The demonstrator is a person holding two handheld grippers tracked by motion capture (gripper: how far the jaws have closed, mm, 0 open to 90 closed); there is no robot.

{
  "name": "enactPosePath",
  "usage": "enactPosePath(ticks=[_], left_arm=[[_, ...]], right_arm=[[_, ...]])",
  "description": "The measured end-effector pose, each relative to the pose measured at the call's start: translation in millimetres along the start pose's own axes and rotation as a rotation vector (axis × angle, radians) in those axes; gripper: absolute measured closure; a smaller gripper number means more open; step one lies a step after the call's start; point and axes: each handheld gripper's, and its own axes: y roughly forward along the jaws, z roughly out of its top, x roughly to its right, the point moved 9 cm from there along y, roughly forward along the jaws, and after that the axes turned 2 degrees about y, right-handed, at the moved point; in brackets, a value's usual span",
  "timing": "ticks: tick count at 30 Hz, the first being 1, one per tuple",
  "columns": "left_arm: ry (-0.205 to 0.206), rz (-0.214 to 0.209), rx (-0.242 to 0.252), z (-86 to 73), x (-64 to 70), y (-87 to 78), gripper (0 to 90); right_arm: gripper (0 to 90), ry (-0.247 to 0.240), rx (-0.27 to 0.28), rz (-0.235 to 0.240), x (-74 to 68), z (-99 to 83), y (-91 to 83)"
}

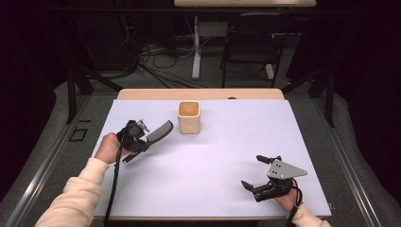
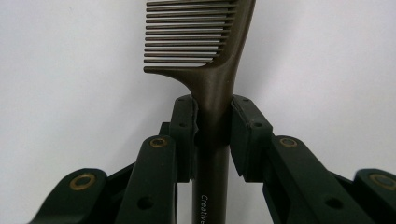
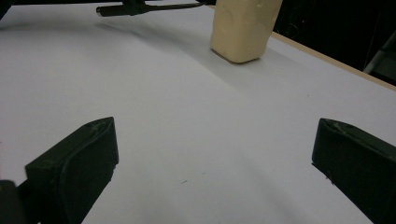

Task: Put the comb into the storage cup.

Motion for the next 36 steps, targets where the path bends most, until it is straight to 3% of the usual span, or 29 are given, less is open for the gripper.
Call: enactPosePath(ticks=[8, 36], left_arm=[[0.005, 0.01, 0.035, 2.1, 3.1, -5.0, 72.4], [-0.051, 0.027, 0.186, 5.1, 11.6, -17.9, 72.4]], right_arm=[[0.0, -0.001, 0.001, -0.004, 0.6, 0.2, -0.3], [0.1, -0.003, 0.006, -0.007, 0.8, 0.8, -0.7]])
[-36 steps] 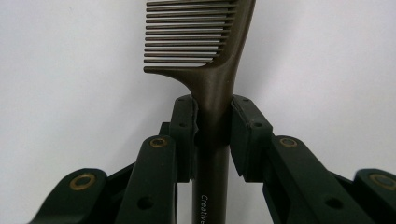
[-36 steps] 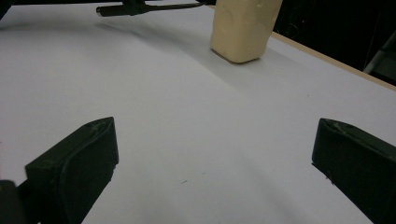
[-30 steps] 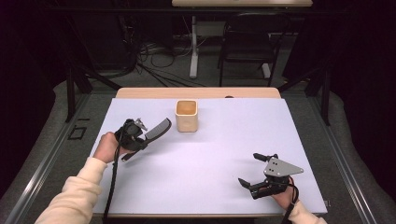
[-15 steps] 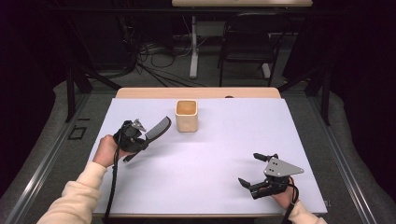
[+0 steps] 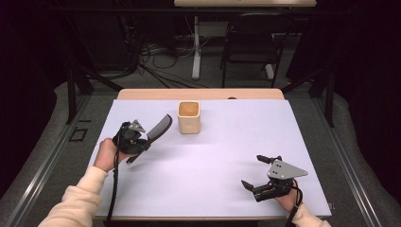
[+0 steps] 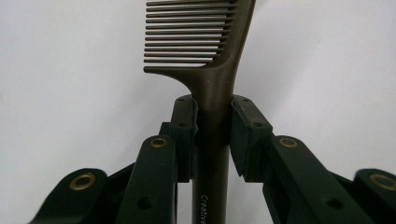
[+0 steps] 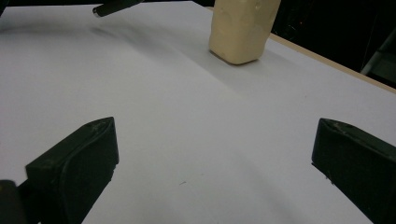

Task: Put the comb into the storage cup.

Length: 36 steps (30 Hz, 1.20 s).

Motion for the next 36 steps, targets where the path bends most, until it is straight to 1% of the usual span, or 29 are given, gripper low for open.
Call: enactPosePath(ticks=[15, 23, 36], left_arm=[[-0.003, -0.001, 0.06, 7.8, 4.5, -3.6, 72.4], [-0.022, -0.002, 0.11, 13.5, 6.5, -5.3, 72.4], [-0.049, 0.002, 0.174, 20.5, 7.3, -9.5, 72.4]], right_arm=[[0.1, 0.004, -0.002, 0.001, 0.2, -0.4, 0.3], [0.2, 0.004, -0.003, 0.0, 0.2, -0.4, 0.4], [0.2, 0.004, -0.003, 0.0, 0.3, -0.5, 0.4]])
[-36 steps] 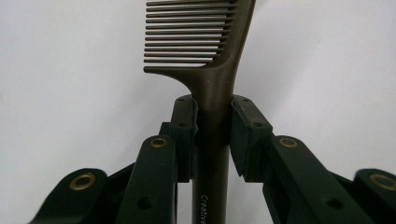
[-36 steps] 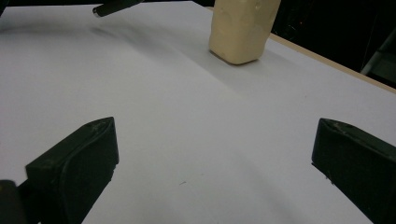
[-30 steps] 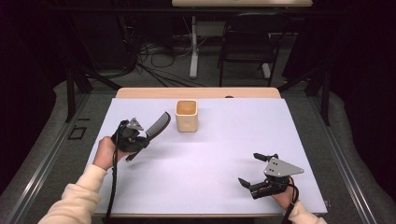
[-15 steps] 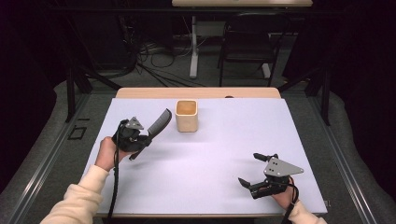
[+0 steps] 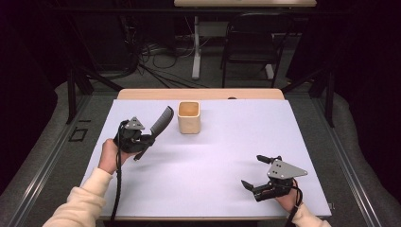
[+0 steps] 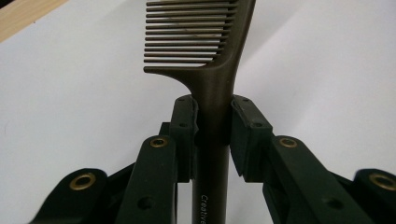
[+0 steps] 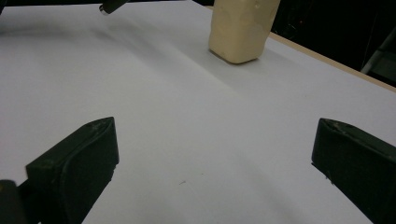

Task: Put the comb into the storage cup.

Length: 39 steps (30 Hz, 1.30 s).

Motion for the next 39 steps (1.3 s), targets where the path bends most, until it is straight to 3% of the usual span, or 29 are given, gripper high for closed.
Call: enactPosePath(ticks=[7, 39], left_arm=[[-0.024, 0.003, 0.046, 6.2, -0.6, -1.2, 72.4], [-0.067, 0.016, 0.16, 32.7, -1.1, 2.1, 72.5]], right_arm=[[0.2, 0.0, -0.001, 0.001, 0.1, -0.2, 0.1], [0.1, 0.005, -0.009, 0.017, -1.2, -1.4, 0.6]])
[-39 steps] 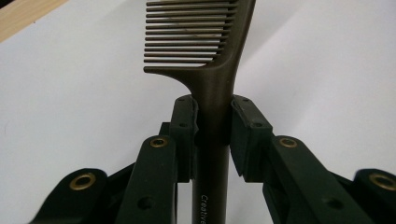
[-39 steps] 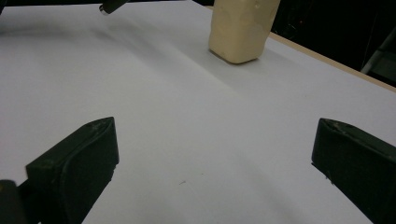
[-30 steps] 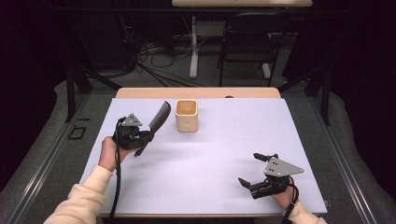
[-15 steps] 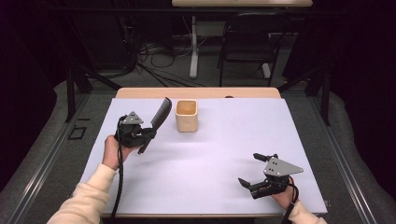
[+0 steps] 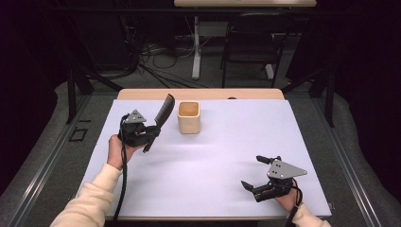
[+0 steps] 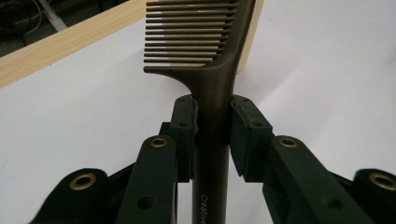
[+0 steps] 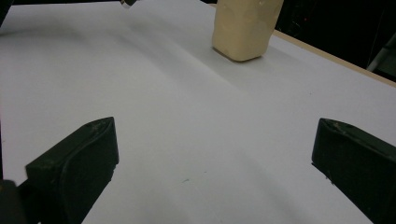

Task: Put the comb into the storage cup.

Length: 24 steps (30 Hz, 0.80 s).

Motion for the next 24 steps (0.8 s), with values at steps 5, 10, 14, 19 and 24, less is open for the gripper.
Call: enactPosePath(ticks=[5, 10, 14, 19, 24], left_arm=[[0.002, 0.006, 0.014, 5.0, -0.4, 1.5, 72.5], [0.0, 0.015, 0.026, 9.5, -1.9, 3.3, 72.5], [-0.006, 0.017, 0.036, 13.1, -3.2, 4.6, 72.5], [-0.007, 0.021, 0.049, 18.0, -3.8, 4.9, 72.4], [-0.007, 0.024, 0.066, 22.3, -4.6, 5.0, 72.4]], right_arm=[[0.1, 0.001, -0.005, -0.001, 0.4, -0.7, 0.2], [0.1, 0.003, -0.01, 0.002, 0.3, -1.5, 0.8], [0.1, 0.004, -0.011, 0.004, 0.1, -1.6, 0.9], [0.1, 0.003, -0.013, 0.005, 0.5, -2.0, 1.2], [0.1, 0.003, -0.014, 0.004, 0.4, -2.1, 1.3]])
